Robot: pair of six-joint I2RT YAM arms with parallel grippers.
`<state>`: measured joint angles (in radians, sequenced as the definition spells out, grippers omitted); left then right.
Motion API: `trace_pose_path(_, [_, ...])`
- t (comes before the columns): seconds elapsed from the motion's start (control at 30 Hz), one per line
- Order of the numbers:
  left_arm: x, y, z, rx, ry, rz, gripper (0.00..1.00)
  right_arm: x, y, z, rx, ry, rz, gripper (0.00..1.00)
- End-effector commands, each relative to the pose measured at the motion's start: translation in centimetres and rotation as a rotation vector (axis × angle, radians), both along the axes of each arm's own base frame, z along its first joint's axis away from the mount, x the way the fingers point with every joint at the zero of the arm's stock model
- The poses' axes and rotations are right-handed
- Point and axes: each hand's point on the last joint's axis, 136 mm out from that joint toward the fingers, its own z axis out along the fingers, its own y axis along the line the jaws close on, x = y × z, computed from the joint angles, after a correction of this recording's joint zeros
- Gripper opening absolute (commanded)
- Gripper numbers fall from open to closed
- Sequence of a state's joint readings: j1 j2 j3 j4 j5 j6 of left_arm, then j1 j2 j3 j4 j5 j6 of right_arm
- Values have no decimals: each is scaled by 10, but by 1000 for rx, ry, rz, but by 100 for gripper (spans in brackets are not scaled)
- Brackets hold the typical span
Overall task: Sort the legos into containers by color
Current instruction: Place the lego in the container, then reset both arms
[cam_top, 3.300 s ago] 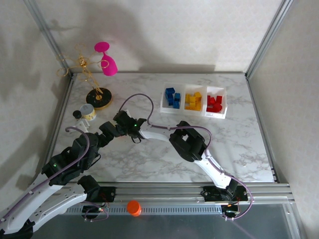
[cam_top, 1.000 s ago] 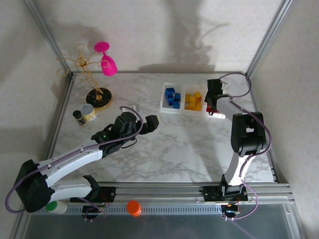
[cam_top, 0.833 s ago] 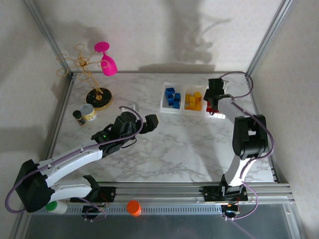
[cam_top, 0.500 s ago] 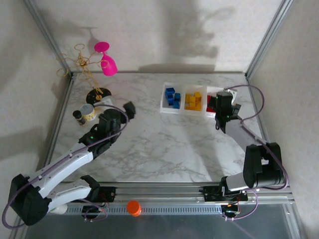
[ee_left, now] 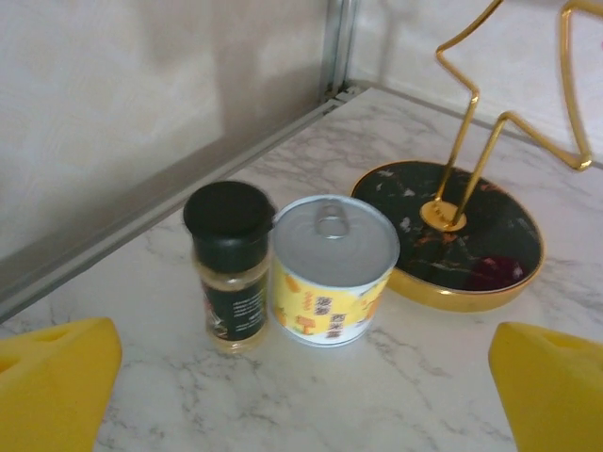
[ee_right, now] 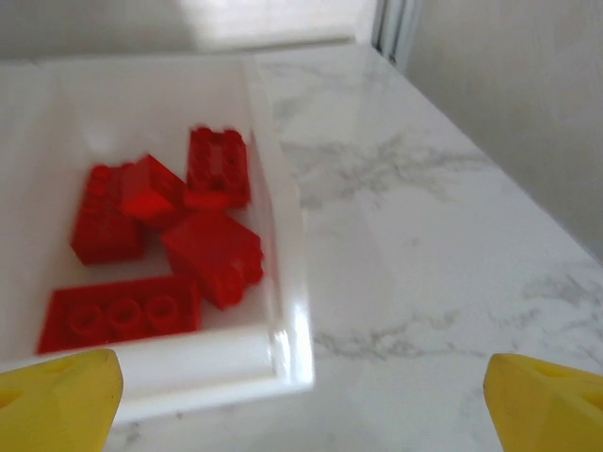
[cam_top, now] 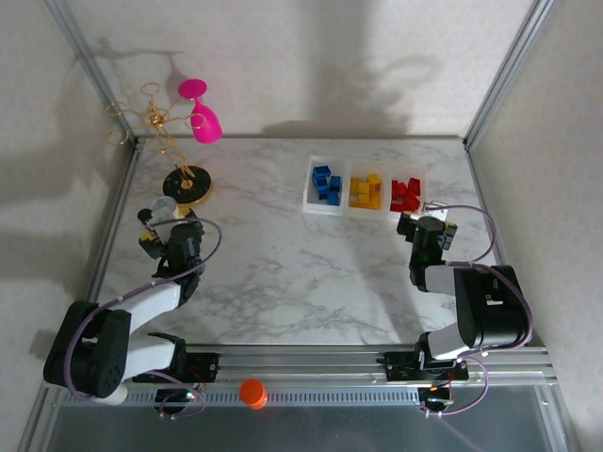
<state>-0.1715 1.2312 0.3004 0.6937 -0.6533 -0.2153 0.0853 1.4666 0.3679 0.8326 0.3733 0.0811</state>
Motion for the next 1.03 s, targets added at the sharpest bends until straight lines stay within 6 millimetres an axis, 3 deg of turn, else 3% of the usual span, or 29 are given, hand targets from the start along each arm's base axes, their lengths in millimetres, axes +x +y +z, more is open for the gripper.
trace_pose_path(0.0, [1,0,30,-14,-244,-111,100,8,3,30,28,-169,72,99])
trace_pose_path(0.07, [-4,3,26,-47,-304,-146,100,0,9,29,30,-210,121,99])
trace_pose_path(0.17, [7,-4,13,-55,-288,-216,100,-15,17,27,18,-249,176,99])
trace_pose_path(0.23, [15,-19,8,-25,-253,-282,100,-11,19,16,20,-203,184,99])
trace_pose_path(0.37, [29,-25,-7,-19,-178,-298,100,-9,17,21,25,-223,188,99])
trace_pose_path(1.0, [34,-27,-7,2,-163,-287,99,-9,18,20,25,-215,193,99])
